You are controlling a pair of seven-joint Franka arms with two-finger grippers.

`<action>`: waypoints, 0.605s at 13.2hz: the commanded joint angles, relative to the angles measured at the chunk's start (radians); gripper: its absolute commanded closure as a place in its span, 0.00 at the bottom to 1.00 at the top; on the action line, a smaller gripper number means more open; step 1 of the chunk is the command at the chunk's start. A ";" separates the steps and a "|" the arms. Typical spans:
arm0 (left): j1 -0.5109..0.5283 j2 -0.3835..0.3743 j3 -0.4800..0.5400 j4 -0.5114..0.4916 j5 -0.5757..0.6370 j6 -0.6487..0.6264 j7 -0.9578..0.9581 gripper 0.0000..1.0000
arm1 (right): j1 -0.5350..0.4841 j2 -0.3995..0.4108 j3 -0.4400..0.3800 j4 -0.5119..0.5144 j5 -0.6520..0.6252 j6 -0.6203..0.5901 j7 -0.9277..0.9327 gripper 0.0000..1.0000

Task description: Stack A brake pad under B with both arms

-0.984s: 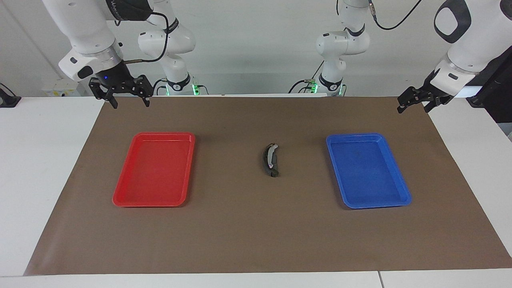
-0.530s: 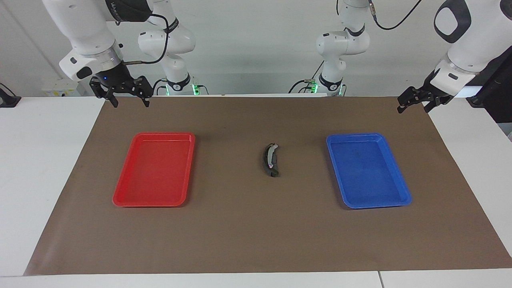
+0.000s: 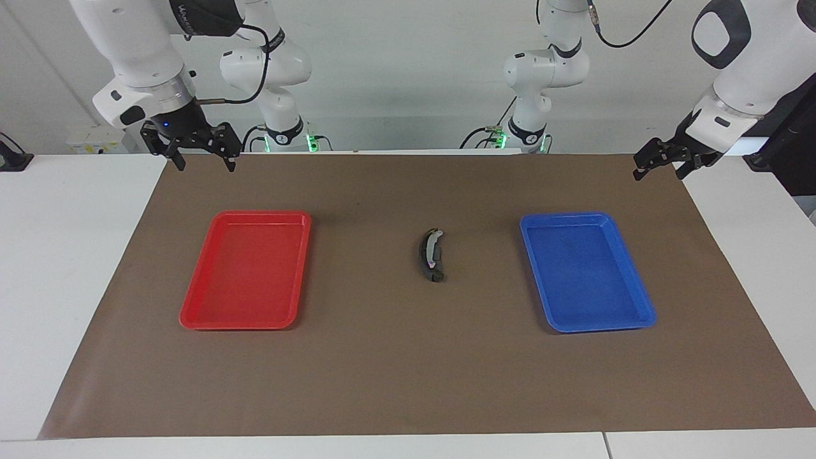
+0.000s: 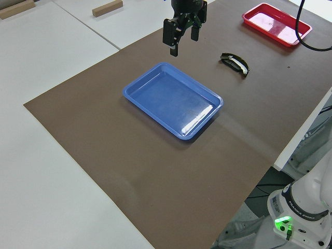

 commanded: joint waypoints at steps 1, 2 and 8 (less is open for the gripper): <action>0.004 -0.002 -0.002 0.001 0.019 -0.013 0.006 0.00 | -0.002 -0.021 0.005 -0.022 -0.018 0.016 -0.016 0.00; 0.002 -0.002 -0.002 0.001 0.019 -0.013 0.006 0.00 | -0.002 -0.021 0.005 -0.019 -0.014 0.007 -0.019 0.00; 0.004 -0.002 -0.002 0.001 0.019 -0.013 0.006 0.00 | -0.003 -0.021 0.005 -0.019 -0.008 0.009 -0.014 0.00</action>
